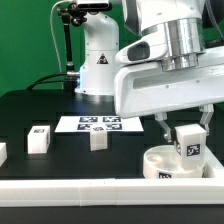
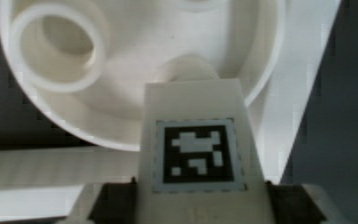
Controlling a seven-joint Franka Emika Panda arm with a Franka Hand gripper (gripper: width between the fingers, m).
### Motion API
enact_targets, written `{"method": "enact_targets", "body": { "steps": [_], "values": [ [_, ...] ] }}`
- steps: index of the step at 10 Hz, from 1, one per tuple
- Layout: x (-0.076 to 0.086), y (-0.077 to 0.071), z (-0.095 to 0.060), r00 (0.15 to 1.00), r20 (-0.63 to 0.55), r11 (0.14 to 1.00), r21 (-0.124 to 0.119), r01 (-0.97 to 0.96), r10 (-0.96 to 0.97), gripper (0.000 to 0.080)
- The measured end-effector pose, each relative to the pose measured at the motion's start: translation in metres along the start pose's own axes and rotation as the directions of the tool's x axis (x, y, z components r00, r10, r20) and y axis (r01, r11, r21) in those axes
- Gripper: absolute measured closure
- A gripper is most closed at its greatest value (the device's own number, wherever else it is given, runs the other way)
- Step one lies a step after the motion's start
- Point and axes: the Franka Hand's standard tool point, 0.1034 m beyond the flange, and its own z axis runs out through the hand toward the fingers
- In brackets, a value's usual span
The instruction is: Assemble stool
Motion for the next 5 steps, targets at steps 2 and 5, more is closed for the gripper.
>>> {"method": "enact_targets", "body": {
  "steps": [2,5],
  "values": [
    [-0.0008,-0.0025,0.0007,0.983,-0.01,0.983,0.012,-0.181,0.181,0.0459],
    [-0.0008,-0.0016,0.001,0.934,-0.015,0.934,0.019,-0.357,0.358,0.0459]
  ]
}}
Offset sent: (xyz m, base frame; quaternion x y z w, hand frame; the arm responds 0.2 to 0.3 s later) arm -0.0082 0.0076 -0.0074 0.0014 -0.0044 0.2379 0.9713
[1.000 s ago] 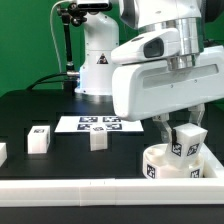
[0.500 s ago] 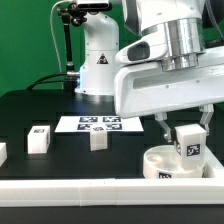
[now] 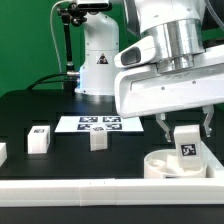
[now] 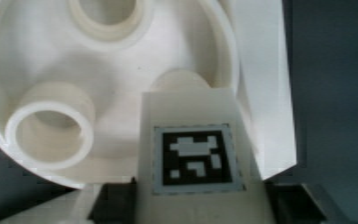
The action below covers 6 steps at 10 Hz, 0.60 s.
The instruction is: Assemble stool
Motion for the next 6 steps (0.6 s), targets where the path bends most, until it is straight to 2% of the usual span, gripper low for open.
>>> {"method": "enact_targets", "body": {
  "steps": [1,4,6],
  "values": [
    [0.001,0.001,0.0,0.997,-0.003,0.997,0.006,-0.082,0.082,0.0459],
    [0.011,0.006,-0.004,0.946,-0.007,0.945,0.048,-0.324,0.325,0.0458],
    [0.012,0.008,-0.004,0.904,0.001,0.902,0.058,-0.427,0.428,0.0458]
  ]
}}
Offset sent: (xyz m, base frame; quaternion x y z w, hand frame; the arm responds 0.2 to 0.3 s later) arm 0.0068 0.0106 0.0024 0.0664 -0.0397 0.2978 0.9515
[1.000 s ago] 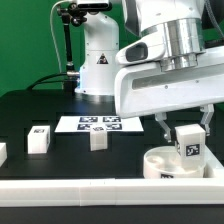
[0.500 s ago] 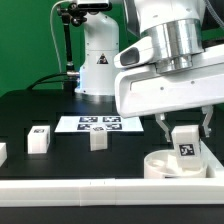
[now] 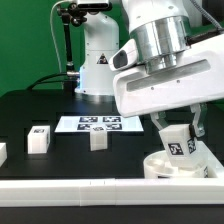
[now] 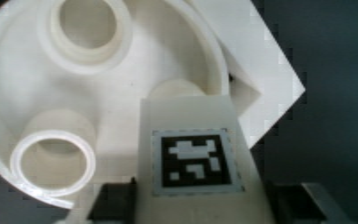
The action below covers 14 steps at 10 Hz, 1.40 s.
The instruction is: Assemble stool
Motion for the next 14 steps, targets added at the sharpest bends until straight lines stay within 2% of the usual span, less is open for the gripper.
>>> {"method": "enact_targets", "body": {
  "steps": [2,4,5,6,7,8,9,10,13,14],
  "values": [
    [0.001,0.001,0.0,0.995,-0.006,0.995,0.005,-0.096,0.096,0.0458],
    [0.001,0.0,0.0,0.996,-0.006,0.996,0.005,-0.093,0.093,0.0456],
    [0.0,0.0,0.0,0.996,-0.006,0.996,0.004,-0.089,0.089,0.0295],
    [-0.005,-0.003,-0.001,0.997,0.01,0.998,-0.003,-0.07,0.07,0.0196],
    [-0.008,-0.006,-0.003,0.999,0.022,0.999,-0.006,-0.035,0.035,0.0196],
    [-0.009,-0.009,-0.007,0.999,0.034,1.0,-0.008,-0.018,0.018,0.0158],
    [-0.01,-0.018,-0.016,0.998,0.067,1.0,-0.013,0.015,-0.014,0.0152],
    [-0.006,-0.022,-0.021,0.997,0.069,0.999,-0.006,0.045,-0.044,0.0152],
    [-0.008,-0.02,-0.018,0.994,0.072,0.996,-0.006,0.088,-0.087,0.015],
    [-0.008,-0.019,-0.017,0.959,0.074,0.961,-0.014,0.277,-0.275,0.015]
  ]
}}
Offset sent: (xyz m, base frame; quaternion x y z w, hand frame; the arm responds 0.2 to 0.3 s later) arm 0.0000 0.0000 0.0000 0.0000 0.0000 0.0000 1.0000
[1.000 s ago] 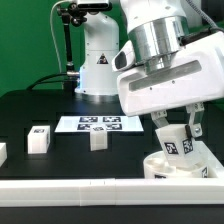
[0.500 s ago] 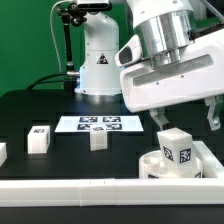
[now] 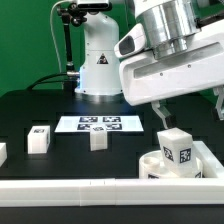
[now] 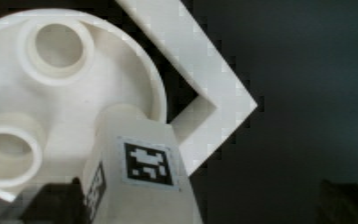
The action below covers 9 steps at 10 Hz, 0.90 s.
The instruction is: Assemble stool
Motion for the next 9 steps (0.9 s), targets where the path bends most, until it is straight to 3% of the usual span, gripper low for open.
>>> {"method": "enact_targets", "body": {
  "steps": [3,7,9],
  "values": [
    [0.007,0.0,-0.004,0.934,0.004,0.933,-0.032,0.358,-0.358,0.015],
    [0.012,0.006,-0.006,0.836,0.008,0.836,-0.034,0.548,-0.548,0.015],
    [0.012,0.007,-0.006,0.749,0.014,0.748,-0.034,0.663,-0.663,0.015]
  ]
}}
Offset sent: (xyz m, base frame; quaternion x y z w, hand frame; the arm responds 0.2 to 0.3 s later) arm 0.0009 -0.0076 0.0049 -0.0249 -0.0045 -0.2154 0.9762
